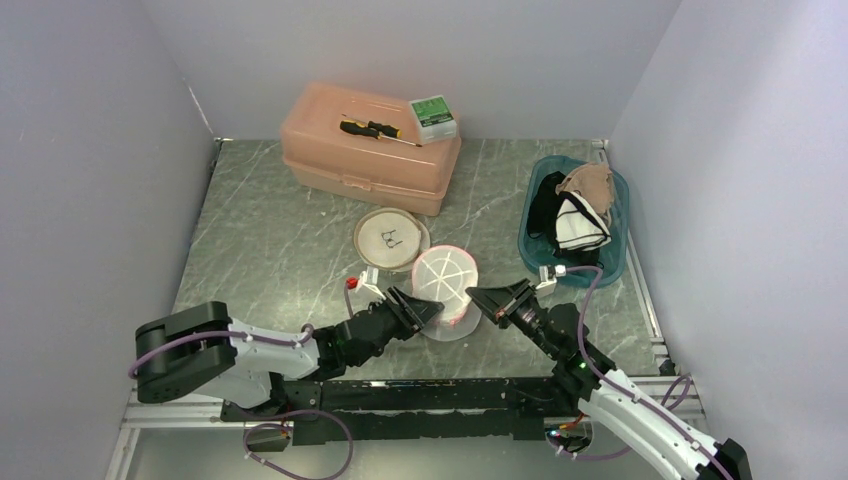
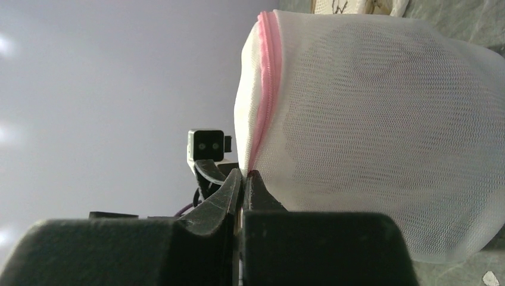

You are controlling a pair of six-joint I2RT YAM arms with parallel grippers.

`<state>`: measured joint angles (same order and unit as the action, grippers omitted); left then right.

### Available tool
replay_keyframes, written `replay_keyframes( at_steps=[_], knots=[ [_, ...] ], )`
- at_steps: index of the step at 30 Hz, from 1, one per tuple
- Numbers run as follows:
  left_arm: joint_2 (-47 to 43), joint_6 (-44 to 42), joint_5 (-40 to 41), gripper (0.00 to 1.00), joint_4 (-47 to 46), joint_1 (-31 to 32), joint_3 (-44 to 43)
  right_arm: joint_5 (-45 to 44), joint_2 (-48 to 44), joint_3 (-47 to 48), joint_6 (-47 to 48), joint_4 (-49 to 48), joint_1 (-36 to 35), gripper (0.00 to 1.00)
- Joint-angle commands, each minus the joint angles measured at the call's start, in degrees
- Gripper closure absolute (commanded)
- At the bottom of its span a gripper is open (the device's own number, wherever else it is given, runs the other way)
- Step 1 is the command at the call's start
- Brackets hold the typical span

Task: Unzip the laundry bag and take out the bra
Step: Unzip the laundry bag at the center of the board.

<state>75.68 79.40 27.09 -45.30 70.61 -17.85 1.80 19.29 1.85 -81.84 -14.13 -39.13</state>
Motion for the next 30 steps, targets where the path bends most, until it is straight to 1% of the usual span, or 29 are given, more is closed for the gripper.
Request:
replay_keyframes(
  at_steps=[1,3,5,6,7,8,9,10,11,12,14,15,16,19,21,23,25,27,30],
  knots=[
    [1.15,-2.35,-2.56,0.60,-9.22,-0.30,0.13,2.32,-1.12,0.72,2.24,-1.15,-0.06,1.00],
    [0.95,-2.77,-3.15,0.72,-8.76,-0.30,-0.14,1.98,-2.50,1.46,4.09,1.45,-0.06,1.00],
    [-0.05,-3.01,-3.35,0.80,-7.34,-0.23,-0.25,1.13,-4.19,3.56,7.07,6.41,-0.10,1.00],
    [-0.99,-3.02,-3.29,0.85,-6.36,-0.27,-0.24,0.68,-4.91,4.96,10.20,10.23,-0.11,0.97],
    [-2.01,-3.08,-3.28,0.89,-5.06,-0.29,-0.30,0.28,-5.37,6.77,11.79,13.21,-0.07,0.86],
    [-3.07,-3.11,-3.13,0.95,-3.54,-0.30,-0.41,-0.12,-5.62,8.47,14.71,17.17,-0.09,0.71],
    [-4.20,-2.99,-2.99,0.97,-1.55,-0.30,-0.81,-0.82,-5.63,10.82,17.60,20.78,-0.09,0.57],
    [-5.54,-2.83,-2.79,0.97,1.40,-0.27,-1.36,-1.50,-5.35,13.27,21.90,24.77,-0.09,0.47],
    [-6.85,-2.58,-2.62,0.97,4.91,-0.28,-2.50,-1.63,-4.80,15.41,24.98,28.10,-0.07,0.41],
    [-8.22,-2.44,-2.33,0.97,9.55,-0.23,-3.82,-3.47,-4.26,17.61,27.80,31.63,-0.11,0.37],
    [-10.37,-1.73,-1.31,0.97,20.91,-0.22,-7.98,-5.31,-3.16,21.18,32.97,37.01,-0.07,0.35],
    [-10.99,-1.70,-0.76,0.97,28.16,-0.28,-10.06,-5.89,-2.47,22.66,35.32,39.01,-0.09,0.35],
    [-11.33,-2.01,-0.20,0.97,32.30,-0.29,-12.22,-6.07,-2.05,24.29,37.92,40.39,-0.07,0.35],
    [-11.23,-3.09,1.35,0.97,41.27,-0.29,-17.78,-4.19,0.56,26.86,43.93,42.65,-0.09,0.38],
    [-10.64,-3.54,1.79,0.97,46.73,-0.58,-20.81,-2.61,3.57,28.21,46.55,43.63,-0.17,0.42],
    [-10.12,-4.09,1.86,0.97,51.48,-0.82,-23.47,-2.08,5.27,27.90,47.50,42.25,-0.53,0.46],
    [-9.62,-4.07,1.79,0.97,57.02,-1.20,-26.38,-1.41,5.03,27.22,48.36,40.32,-1.23,0.48],
    [-9.30,-4.09,0.45,0.97,61.89,-2.37,-28.67,1.71,4.38,26.04,49.60,36.87,-1.94,0.46],
    [-10.54,-4.46,-3.35,0.97,65.67,-5.21,-29.16,10.66,5.24,22.87,48.51,27.83,-2.25,0.40]
  ],
)
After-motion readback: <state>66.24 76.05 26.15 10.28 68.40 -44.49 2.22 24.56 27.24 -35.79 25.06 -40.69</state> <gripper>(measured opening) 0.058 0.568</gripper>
